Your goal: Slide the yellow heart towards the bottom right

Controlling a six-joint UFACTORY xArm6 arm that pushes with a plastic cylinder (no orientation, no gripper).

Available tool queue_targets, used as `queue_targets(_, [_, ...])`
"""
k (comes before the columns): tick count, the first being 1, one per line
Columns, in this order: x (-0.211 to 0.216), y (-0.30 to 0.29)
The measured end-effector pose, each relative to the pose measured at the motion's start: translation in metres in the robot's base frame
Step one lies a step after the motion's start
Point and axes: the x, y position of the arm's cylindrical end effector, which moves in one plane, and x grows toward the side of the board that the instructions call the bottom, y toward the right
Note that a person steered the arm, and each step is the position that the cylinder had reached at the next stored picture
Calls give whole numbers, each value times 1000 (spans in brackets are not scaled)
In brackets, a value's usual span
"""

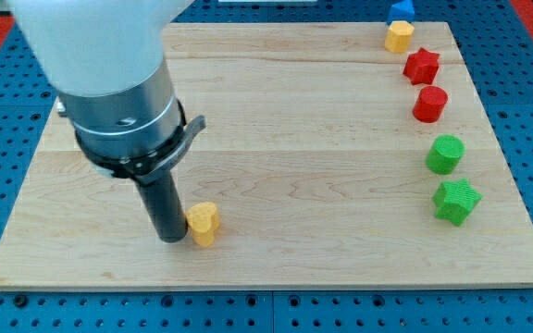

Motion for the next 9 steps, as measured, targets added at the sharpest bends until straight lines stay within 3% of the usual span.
queue_targets(2, [-14,19])
queue_targets(9, [-7,235])
